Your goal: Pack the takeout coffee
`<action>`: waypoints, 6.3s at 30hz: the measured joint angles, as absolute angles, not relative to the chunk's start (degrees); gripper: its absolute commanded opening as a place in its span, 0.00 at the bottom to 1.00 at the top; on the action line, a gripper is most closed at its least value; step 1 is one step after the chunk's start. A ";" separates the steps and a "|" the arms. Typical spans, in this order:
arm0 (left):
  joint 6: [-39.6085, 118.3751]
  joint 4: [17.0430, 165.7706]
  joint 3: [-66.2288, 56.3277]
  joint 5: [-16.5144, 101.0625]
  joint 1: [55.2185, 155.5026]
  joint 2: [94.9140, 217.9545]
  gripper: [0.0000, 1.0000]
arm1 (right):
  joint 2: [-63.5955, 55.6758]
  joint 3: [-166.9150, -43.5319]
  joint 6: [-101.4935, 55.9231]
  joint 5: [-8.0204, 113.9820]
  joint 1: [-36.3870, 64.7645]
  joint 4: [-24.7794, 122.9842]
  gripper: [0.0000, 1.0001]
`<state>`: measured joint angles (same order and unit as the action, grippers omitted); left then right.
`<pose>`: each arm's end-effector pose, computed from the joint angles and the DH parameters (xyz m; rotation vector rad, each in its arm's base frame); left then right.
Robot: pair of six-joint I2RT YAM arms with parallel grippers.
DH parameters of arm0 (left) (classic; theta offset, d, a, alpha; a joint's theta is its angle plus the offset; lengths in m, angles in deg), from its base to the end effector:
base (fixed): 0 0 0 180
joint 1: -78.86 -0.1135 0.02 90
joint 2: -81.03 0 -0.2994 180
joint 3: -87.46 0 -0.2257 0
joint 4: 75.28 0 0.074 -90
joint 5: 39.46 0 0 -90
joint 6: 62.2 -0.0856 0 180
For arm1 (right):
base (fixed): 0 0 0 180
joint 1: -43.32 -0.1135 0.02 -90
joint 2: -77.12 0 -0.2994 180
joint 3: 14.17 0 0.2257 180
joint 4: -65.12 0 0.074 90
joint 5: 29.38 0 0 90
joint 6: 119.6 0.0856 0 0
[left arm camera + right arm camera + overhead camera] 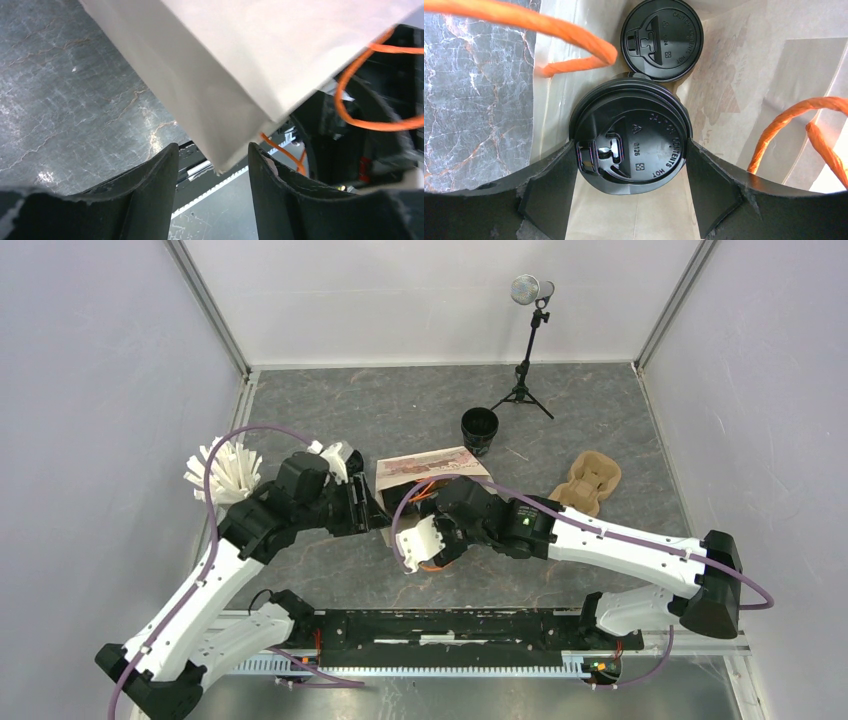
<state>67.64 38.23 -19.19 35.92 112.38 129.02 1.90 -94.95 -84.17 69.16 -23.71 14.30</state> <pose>0.1062 -0.0963 0.3295 0.0075 2.4504 -0.9156 0.1209 0.2528 0.3122 -2.0158 1.2093 -0.0695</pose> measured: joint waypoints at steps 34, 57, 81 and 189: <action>65.19 43.20 -22.73 35.07 112.49 130.63 0.02 | 1.57 -98.65 -90.02 76.04 -23.62 8.11 0.62; 62.46 44.90 -22.77 30.42 112.49 130.50 0.02 | -0.94 -96.22 -95.07 69.86 -16.43 15.92 0.61; 60.69 46.17 -22.75 27.22 112.49 132.10 0.02 | -4.81 -97.07 -100.03 68.24 -15.12 20.05 0.61; 53.85 41.86 -24.30 16.97 112.49 128.77 0.02 | 1.00 -80.55 -90.11 68.57 -14.27 28.03 0.58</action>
